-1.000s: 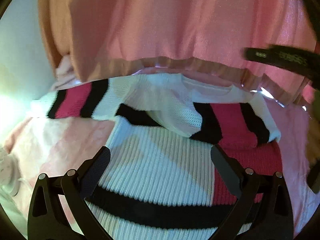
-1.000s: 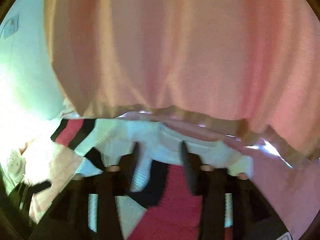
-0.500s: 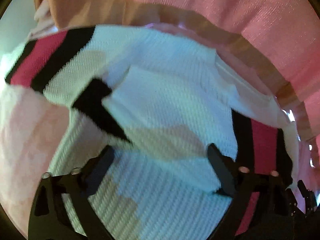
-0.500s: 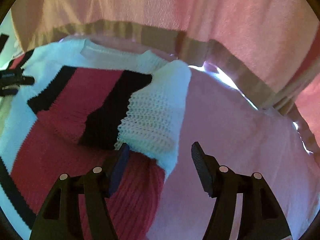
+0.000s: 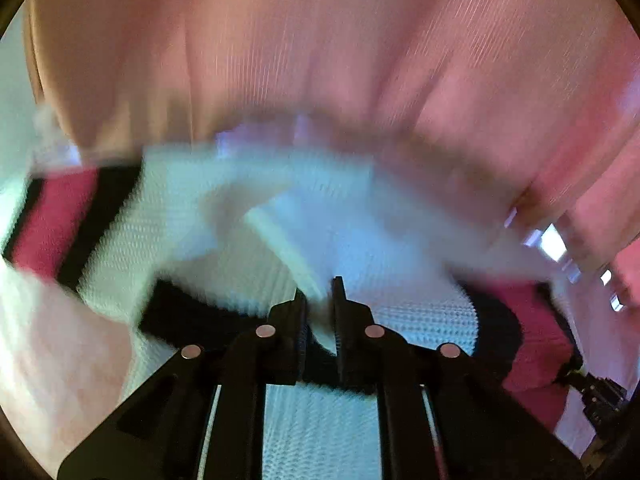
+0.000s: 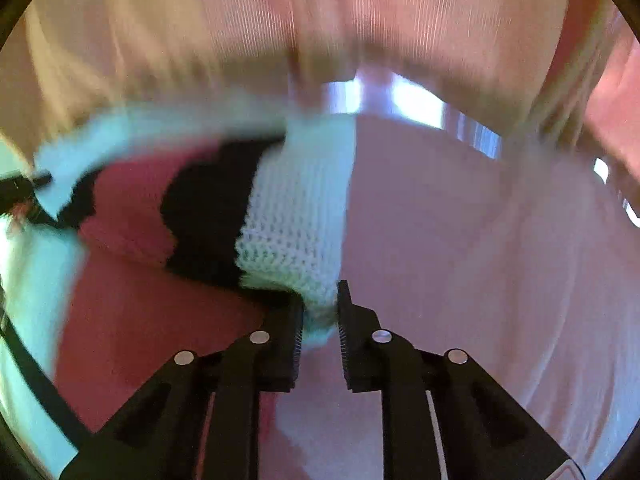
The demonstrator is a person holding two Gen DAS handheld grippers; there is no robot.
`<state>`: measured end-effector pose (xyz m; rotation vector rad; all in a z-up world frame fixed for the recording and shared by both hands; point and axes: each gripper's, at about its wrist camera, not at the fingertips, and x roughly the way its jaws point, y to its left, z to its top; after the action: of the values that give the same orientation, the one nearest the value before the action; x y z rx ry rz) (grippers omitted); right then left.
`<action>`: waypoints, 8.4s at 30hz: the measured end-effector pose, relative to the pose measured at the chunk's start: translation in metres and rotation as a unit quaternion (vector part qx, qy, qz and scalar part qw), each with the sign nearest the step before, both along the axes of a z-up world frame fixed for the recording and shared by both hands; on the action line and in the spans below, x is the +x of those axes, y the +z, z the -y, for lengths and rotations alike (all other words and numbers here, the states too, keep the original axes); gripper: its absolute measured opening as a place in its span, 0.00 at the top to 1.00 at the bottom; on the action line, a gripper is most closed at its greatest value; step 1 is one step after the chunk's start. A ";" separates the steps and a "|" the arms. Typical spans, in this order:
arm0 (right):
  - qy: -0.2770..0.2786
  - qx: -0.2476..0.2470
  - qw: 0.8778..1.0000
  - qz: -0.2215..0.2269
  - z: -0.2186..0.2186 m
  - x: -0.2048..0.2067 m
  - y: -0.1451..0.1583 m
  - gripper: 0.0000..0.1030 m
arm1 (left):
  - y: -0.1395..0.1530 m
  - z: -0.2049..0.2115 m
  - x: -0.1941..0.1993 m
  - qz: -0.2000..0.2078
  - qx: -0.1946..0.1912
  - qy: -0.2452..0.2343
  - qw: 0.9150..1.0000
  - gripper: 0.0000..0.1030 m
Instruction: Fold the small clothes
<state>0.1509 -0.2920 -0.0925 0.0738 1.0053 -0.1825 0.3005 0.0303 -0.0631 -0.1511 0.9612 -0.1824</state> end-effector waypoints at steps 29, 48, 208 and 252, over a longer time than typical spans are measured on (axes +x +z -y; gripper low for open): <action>-0.071 0.145 0.984 0.074 0.065 0.100 0.007 0.80 | -0.026 -0.015 0.044 -0.005 -0.024 0.048 0.999 0.92; -0.016 0.075 0.996 0.037 0.007 0.009 0.005 0.89 | -0.022 -0.014 0.034 -0.007 -0.016 0.051 0.999 0.90; -0.176 0.136 0.960 0.168 0.019 0.008 0.042 0.77 | 0.022 -0.123 -0.042 0.018 -0.235 0.181 0.955 0.86; -0.074 0.050 0.994 0.057 0.007 -0.073 0.074 0.78 | 0.010 -0.112 -0.030 -0.018 0.033 0.113 0.993 0.43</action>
<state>0.0783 -0.2987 -0.0189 0.2475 0.8940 -0.2604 0.2707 0.1419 -0.0535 -0.2025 0.9765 0.0605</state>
